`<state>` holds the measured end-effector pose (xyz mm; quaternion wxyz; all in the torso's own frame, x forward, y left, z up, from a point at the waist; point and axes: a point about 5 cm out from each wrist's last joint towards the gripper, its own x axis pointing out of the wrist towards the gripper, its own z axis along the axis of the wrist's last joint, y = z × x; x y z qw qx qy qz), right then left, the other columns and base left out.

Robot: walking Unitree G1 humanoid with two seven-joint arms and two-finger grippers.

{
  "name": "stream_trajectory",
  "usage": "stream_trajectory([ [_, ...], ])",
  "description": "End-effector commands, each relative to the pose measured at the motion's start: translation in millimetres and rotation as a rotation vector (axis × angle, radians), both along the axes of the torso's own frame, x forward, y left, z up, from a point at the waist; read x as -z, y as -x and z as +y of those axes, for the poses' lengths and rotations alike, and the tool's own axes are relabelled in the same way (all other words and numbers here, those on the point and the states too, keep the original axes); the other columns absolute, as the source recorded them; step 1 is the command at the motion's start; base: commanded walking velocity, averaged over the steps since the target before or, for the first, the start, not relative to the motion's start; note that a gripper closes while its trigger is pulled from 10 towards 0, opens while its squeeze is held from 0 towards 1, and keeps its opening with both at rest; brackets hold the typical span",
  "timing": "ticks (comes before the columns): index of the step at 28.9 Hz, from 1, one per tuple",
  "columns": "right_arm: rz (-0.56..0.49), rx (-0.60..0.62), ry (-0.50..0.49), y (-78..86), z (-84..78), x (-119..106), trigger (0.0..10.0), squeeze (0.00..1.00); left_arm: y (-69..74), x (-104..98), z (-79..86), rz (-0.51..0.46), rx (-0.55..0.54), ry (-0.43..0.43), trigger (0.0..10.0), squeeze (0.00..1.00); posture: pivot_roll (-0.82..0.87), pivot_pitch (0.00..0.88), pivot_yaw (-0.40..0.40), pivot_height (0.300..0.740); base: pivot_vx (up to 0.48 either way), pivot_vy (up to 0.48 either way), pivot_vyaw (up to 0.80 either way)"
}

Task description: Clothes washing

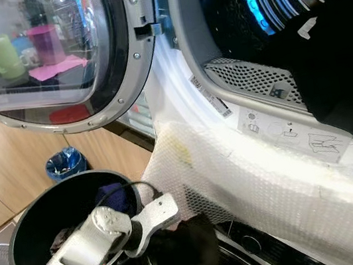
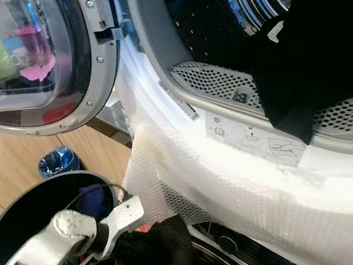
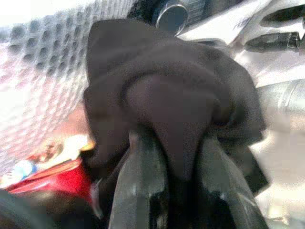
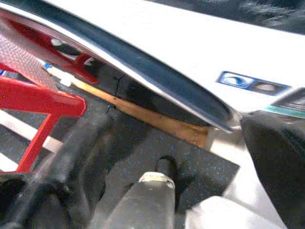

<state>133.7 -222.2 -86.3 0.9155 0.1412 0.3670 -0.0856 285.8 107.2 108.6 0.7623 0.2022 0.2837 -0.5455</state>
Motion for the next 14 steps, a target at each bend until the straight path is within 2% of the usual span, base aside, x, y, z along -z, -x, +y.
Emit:
stream_trajectory([
  [1,-0.118,-0.095,-0.072,2.4,-3.7,-10,10.0,1.00,-2.2,-8,-7.7,-0.031,0.031,0.061,0.0,0.00,0.20,0.021,-0.004,0.740,0.000,0.000,0.00],
  [2,-0.151,-0.145,-0.100,6.3,-4.8,-13,10.0,1.00,-1.0,-7,-10.3,-0.026,0.050,0.063,0.0,0.00,0.20,0.021,-0.002,0.740,0.000,0.000,0.00],
  [4,-0.151,-0.145,-0.100,6.3,-4.8,-13,10.0,1.00,-1.0,-7,-10.3,-0.026,0.050,0.063,0.0,0.00,0.20,0.021,-0.002,0.740,0.000,0.000,0.00],
  [7,-0.240,-0.323,-0.190,22.4,-7.2,-32,10.0,1.00,4.1,0,-18.4,-0.004,0.099,0.070,0.0,0.00,0.18,0.019,0.004,0.740,0.000,0.000,0.00],
  [9,-0.294,-0.438,-0.250,26.9,1.2,-46,10.0,1.00,5.6,5,-24.5,-0.001,0.119,0.080,0.0,0.00,0.18,0.020,0.004,0.740,0.000,0.000,0.00],
  [11,-0.311,-0.482,-0.268,27.7,5.6,-52,10.0,1.00,6.0,7,-27.8,0.003,0.129,0.089,0.0,0.00,0.18,0.020,0.004,0.740,0.000,0.000,0.00],
  [13,-0.337,-0.590,-0.279,23.6,18.7,-62,10.0,1.00,8.3,11,-34.7,0.025,0.148,0.107,0.0,0.00,0.16,0.014,0.014,0.740,0.000,0.000,0.00],
  [14,-0.337,-0.590,-0.279,23.6,18.7,-62,10.0,1.00,8.3,11,-34.7,0.025,0.148,0.107,0.0,0.00,0.16,0.014,0.014,0.740,0.000,0.000,0.00],
])
